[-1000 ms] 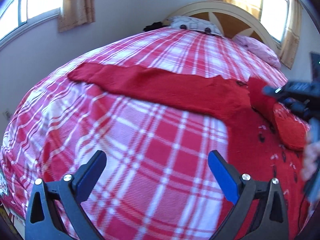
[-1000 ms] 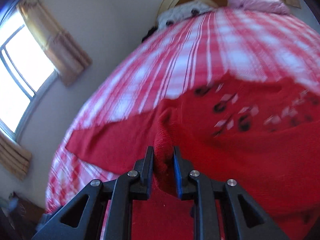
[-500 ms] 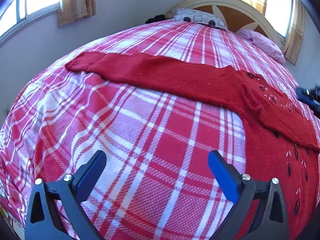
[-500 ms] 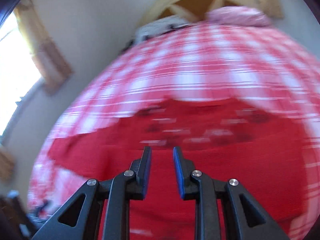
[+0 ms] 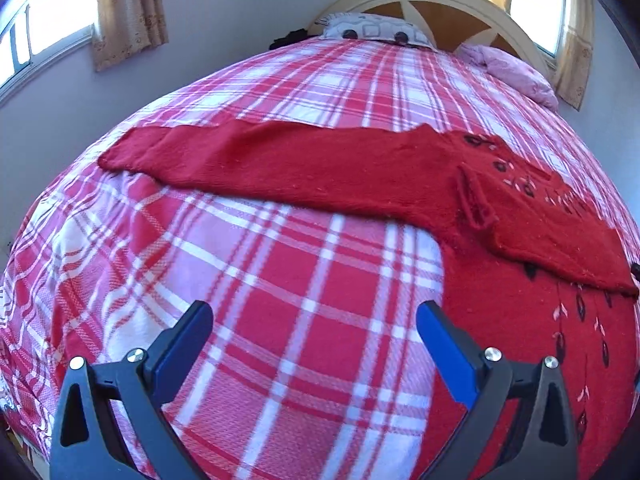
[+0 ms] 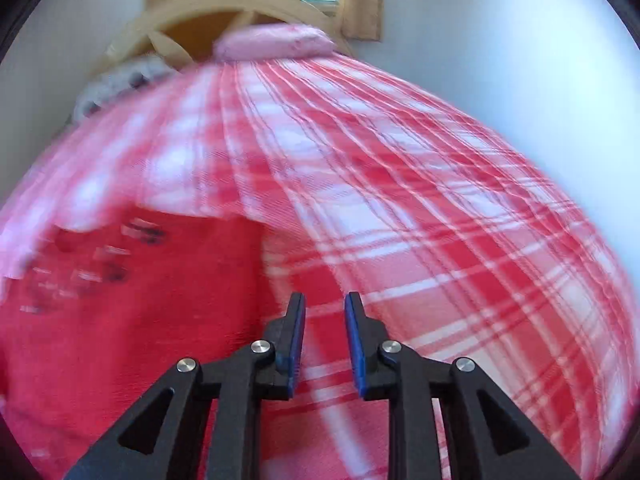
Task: Fold small clothes
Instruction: 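Grasp the other sleeve with the left tool and fold it across the body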
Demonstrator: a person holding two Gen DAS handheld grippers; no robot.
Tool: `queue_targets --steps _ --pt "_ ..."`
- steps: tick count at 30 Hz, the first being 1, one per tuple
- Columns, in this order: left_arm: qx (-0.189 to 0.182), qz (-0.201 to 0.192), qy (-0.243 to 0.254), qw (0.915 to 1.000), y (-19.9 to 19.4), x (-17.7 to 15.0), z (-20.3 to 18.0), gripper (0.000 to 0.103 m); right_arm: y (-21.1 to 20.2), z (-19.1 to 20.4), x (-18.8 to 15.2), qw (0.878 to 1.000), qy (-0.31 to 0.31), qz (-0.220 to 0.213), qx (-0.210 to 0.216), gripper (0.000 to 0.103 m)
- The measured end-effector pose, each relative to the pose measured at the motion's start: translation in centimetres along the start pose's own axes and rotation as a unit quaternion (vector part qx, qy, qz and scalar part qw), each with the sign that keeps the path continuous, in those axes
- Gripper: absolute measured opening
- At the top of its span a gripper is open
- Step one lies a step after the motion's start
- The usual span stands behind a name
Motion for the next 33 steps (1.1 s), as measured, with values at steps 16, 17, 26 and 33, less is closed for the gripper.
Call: queue_targets --steps 16,17,26,33 --pt "0.091 -0.057 -0.236 0.9658 4.8 9.2 19.6 0.099 -0.6 15.0 -7.7 0.968 -0.192 0.028 0.159 0.046" --pt "0.079 -0.045 -0.251 0.9637 6.2 10.0 20.4 0.098 -0.6 14.9 -7.7 0.968 -0.189 0.030 0.162 0.047" --pt "0.127 0.004 -0.266 0.9556 12.3 10.9 20.7 0.086 0.0 15.2 -7.7 0.965 -0.197 0.034 0.168 0.056" --pt "0.078 -0.013 -0.259 0.9626 12.6 12.3 20.9 0.008 0.1 15.3 -7.8 0.965 -0.197 0.034 0.172 0.059"
Point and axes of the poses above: each gripper's, at about its wrist camera, not at the fingertips, and y roughly the way its jaws point, z to its left, x to its top, the point moved 5 cm from there along y, roughly the way its jaws point, and after that the axes turned 3 degrees about x, right-handed, at the moved point
